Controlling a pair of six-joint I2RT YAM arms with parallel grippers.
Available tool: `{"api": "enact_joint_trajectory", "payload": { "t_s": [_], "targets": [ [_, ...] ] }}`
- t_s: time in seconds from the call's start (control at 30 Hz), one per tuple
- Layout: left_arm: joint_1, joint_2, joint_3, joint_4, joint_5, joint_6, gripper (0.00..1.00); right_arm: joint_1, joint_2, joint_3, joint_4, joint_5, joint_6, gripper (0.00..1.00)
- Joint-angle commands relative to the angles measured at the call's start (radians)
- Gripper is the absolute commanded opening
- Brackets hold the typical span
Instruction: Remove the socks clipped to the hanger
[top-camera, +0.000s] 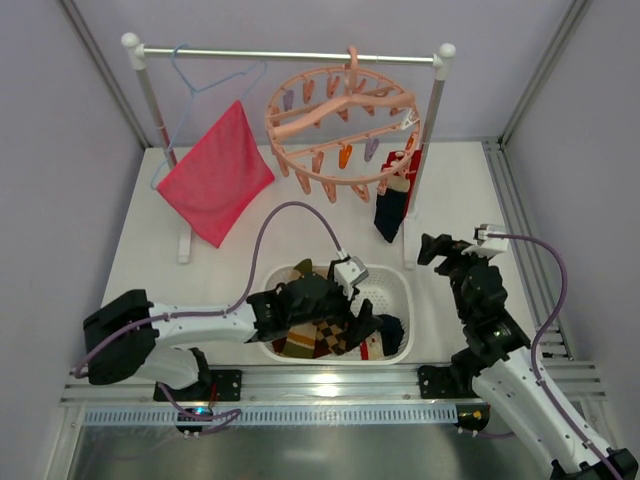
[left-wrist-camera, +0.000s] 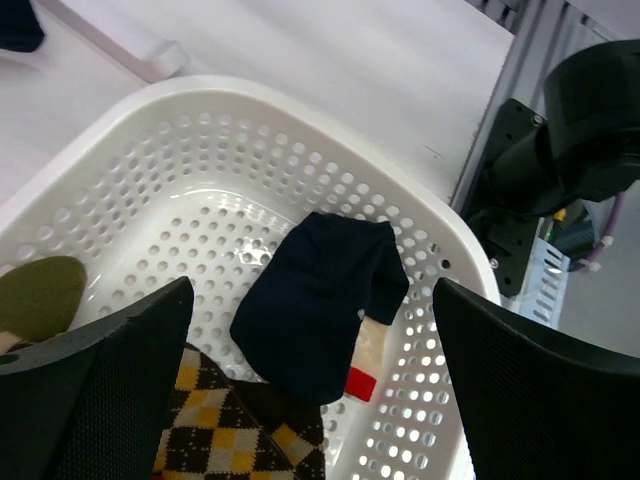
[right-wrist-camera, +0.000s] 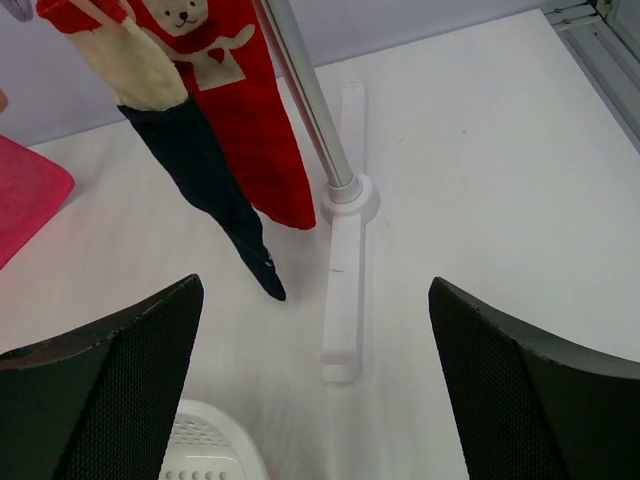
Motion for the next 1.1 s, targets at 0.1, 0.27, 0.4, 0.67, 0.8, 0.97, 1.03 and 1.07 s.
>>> {"api": "enact_joint_trajectory", "payload": {
  "t_s": [0.1, 0.27, 0.4, 0.67, 0.8, 0.97, 1.03, 1.07],
  "targets": [
    [-0.002, -0.123, -0.029, -0.023, -0.305, -0.021, 1.0, -0.024, 0.089, -0.044, 0.193, -0.119, -0.037, 0.93],
    [0.001, -0.238, -0.075, -0.106, -0.521, -0.056, 1.0, -0.113, 0.302, 0.04, 0.342, -0.269, -0.053, 0.93],
    [0.013, -0.318, -0.124, -0.141, -0.549, -0.067, 1.0, -0.163, 0.453, 0.128, 0.418, -0.361, -0.073, 0.93],
    [0.067, -0.474, -0.239, -0.164, -0.555, -0.119, 1.0, -0.212, 0.683, 0.257, 0.543, -0.482, -0.135, 0.93],
    [0.092, -0.529, -0.262, -0.203, -0.557, -0.124, 1.0, -0.219, 0.785, 0.29, 0.609, -0.508, -0.165, 0.93],
    [0.104, -0.578, -0.281, -0.232, -0.568, -0.112, 1.0, -0.226, 0.904, 0.335, 0.688, -0.602, -0.169, 0.91],
    [0.109, -0.594, -0.285, -0.238, -0.574, -0.11, 1.0, -0.226, 0.951, 0.347, 0.718, -0.626, -0.167, 0.88],
    [0.112, -0.598, -0.287, -0.246, -0.575, -0.109, 1.0, -0.226, 0.962, 0.347, 0.727, -0.643, -0.165, 0.86]
  ]
}}
